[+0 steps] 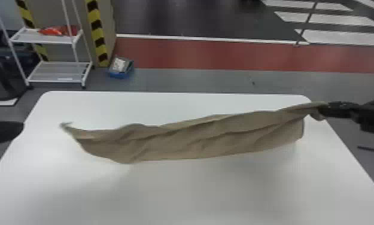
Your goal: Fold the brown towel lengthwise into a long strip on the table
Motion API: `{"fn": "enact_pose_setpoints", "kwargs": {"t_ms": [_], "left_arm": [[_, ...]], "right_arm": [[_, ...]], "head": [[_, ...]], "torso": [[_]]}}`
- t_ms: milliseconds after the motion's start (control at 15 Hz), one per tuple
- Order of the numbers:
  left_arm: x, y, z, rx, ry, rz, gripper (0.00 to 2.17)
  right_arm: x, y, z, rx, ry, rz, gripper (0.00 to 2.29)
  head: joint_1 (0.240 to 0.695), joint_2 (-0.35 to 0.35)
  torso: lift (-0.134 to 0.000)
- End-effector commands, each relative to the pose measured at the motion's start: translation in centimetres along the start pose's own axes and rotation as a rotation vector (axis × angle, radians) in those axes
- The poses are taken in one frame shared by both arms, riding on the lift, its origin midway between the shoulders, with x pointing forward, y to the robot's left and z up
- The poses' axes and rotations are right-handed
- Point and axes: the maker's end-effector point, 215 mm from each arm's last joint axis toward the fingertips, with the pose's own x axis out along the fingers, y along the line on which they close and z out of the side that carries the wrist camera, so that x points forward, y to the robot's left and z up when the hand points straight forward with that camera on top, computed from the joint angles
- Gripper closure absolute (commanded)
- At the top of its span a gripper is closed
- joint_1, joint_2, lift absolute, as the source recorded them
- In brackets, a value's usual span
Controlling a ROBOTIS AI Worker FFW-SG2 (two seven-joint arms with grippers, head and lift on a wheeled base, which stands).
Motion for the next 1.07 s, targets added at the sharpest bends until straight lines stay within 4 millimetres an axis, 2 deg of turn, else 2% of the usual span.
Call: {"fn": "enact_pose_setpoints", "kwargs": {"t_ms": [0, 67, 200, 267, 333, 467, 600, 667, 733, 867, 933, 1000], "left_arm": [[3.7, 0.9, 2.6, -0.194, 0.02, 0.021, 1.89], [5.6, 1.6, 3.3, -0.243, 0.044, 0.037, 1.89], [9.1, 2.9, 6.0, -0.261, 0.054, 0.044, 1.89], [10.3, 2.9, 6.5, -0.266, 0.066, 0.035, 1.89], [10.7, 2.2, 5.8, -0.266, 0.079, 0.02, 1.88], [11.8, -1.0, 2.6, -0.212, 0.088, -0.025, 1.86], [12.2, -4.8, -1.1, -0.117, 0.105, -0.073, 1.54], [12.1, -7.3, -2.9, -0.073, 0.11, -0.106, 1.15], [12.1, -9.9, -4.9, -0.042, 0.127, -0.14, 0.83], [11.6, -13.9, -8.0, -0.016, 0.174, -0.175, 0.61], [11.6, -15.5, -9.5, 0.007, 0.205, -0.178, 0.5], [11.9, -16.2, -10.5, 0.046, 0.237, -0.158, 0.43]], "right_arm": [[4.5, 0.7, 3.1, 0.02, 0.028, -0.003, 2.13], [6.3, 0.8, 4.8, 0.032, 0.021, -0.004, 2.13], [8.9, 0.4, 7.9, 0.058, 0.016, -0.009, 2.13], [9.6, 1.0, 9.1, 0.056, 0.014, 0.006, 2.13], [9.8, 1.9, 9.0, 0.048, 0.018, 0.02, 2.13], [9.0, 3.2, 8.6, 0.02, 0.006, 0.03, 2.13], [8.4, 4.0, 6.8, 0.013, 0.018, 0.042, 2.13], [7.8, 3.8, 5.0, 0.009, 0.029, 0.034, 2.13], [7.1, 3.6, 3.1, 0.006, 0.042, 0.024, 2.13], [5.8, 2.5, -0.7, 0.015, 0.056, 0.003, 2.13], [4.9, 2.0, -2.5, 0.032, 0.064, -0.007, 2.12], [4.0, 1.1, -4.3, 0.032, 0.067, -0.026, 2.12]], "head": [[0.695, -0.062], [0.685, -0.051], [0.651, -0.038], [0.613, -0.029], [0.593, -0.026], [0.577, -0.021], [0.594, -0.025], [0.61, -0.033], [0.646, -0.055], [0.693, -0.094], [0.695, -0.115], [0.695, -0.142]], "torso": [[-0.093], [-0.093], [-0.093], [-0.093], [-0.093], [-0.093], [-0.093], [-0.093], [-0.093], [-0.093], [-0.093], [-0.093]]}}
